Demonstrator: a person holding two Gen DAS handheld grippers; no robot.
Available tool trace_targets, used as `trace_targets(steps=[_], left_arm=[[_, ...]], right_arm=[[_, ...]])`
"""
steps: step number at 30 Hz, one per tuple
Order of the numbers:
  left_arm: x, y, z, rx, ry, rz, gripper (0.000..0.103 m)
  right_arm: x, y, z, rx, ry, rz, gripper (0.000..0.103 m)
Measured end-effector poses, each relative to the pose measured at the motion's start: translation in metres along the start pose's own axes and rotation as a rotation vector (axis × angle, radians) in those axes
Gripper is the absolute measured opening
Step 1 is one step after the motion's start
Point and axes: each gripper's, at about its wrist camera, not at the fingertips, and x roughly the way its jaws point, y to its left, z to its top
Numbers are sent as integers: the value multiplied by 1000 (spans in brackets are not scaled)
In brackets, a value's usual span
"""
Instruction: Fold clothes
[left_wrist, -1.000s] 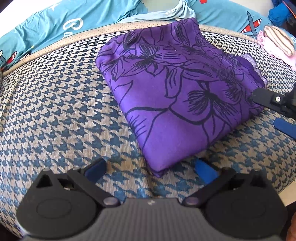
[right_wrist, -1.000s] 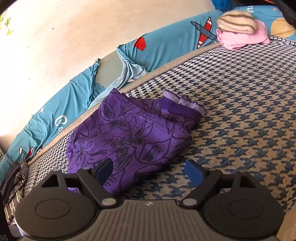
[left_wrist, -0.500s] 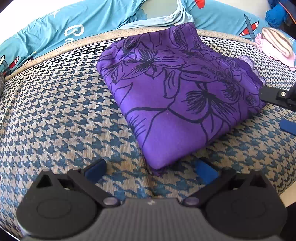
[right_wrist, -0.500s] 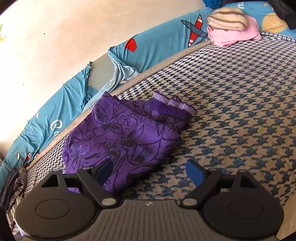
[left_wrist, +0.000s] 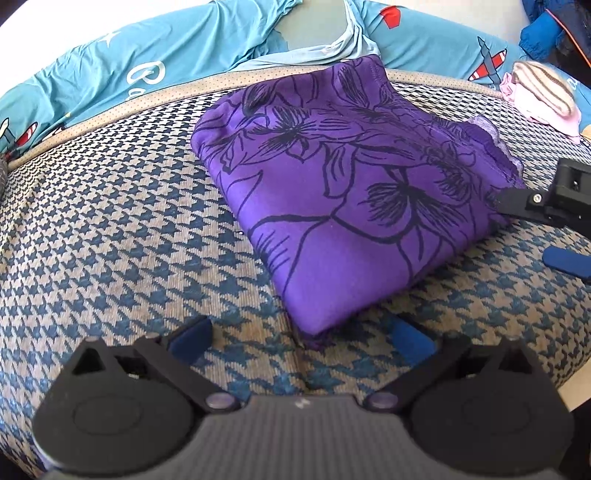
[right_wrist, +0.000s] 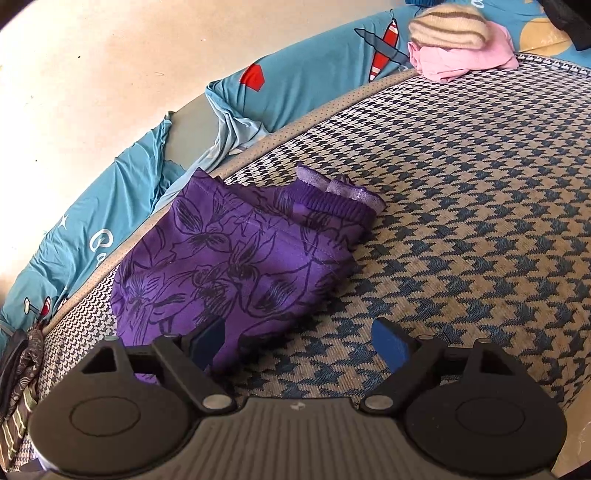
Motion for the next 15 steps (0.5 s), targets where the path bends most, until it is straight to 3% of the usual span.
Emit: trace_targets(steps=[7,15], left_arm=[[-3,8,4,45,29,-61,103],[-12,24,18,44,-2,-83,103]], right_arm=[[3,-2,8,23,42,37,87],[3,7,34,-97,72,81,87]])
